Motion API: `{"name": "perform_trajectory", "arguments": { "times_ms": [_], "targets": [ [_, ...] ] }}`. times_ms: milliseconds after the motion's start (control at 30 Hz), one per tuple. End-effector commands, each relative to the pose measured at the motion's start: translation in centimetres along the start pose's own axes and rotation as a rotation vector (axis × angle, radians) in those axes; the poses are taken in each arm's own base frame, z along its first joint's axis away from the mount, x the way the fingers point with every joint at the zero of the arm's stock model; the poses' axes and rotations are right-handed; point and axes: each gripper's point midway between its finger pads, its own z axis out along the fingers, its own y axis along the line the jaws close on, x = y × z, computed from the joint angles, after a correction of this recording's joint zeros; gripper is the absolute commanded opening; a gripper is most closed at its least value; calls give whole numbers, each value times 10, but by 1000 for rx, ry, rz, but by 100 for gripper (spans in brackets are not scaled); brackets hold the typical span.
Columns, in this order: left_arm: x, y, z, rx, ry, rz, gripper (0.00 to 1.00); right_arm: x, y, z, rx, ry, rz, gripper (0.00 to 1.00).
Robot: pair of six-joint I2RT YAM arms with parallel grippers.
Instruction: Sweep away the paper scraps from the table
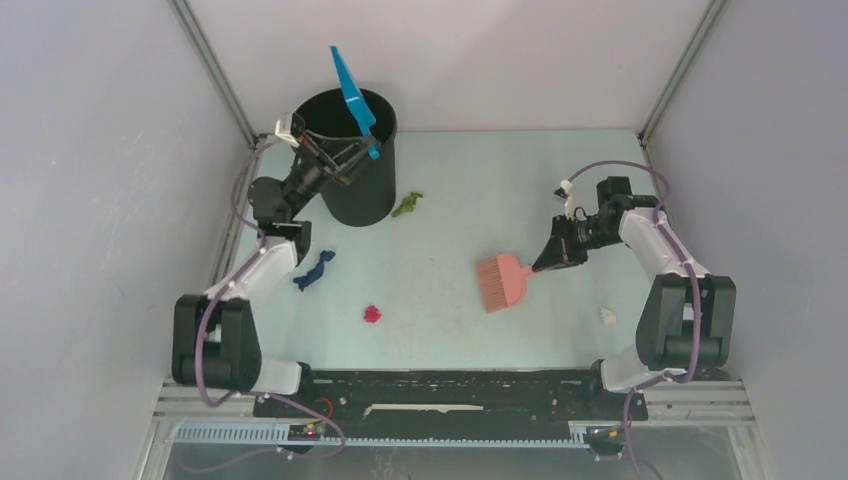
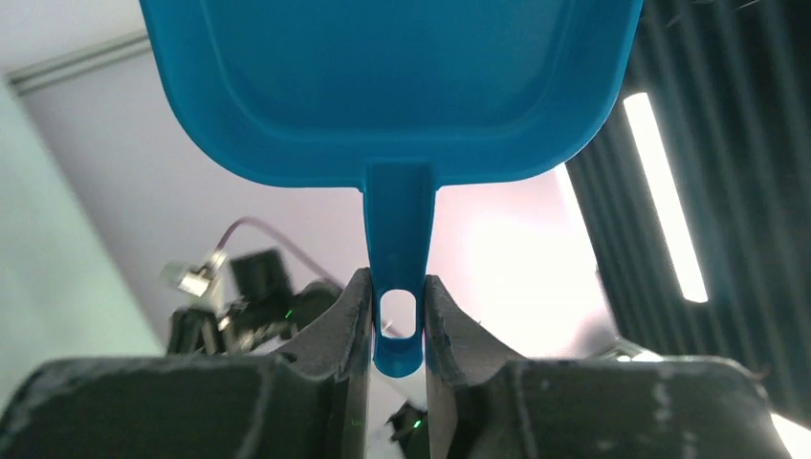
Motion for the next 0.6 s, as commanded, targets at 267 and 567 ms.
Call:
{"name": "perform_trajectory", "arguments": {
  "times_ms": [267,567],
  "targets": [
    [63,24,-105,-587,157,653,0,35,133,36,-226,169,-458,0],
    [66,23,-155,-747,66,765,1,39,237,92,-335,313,-665,0]
  ]
}}
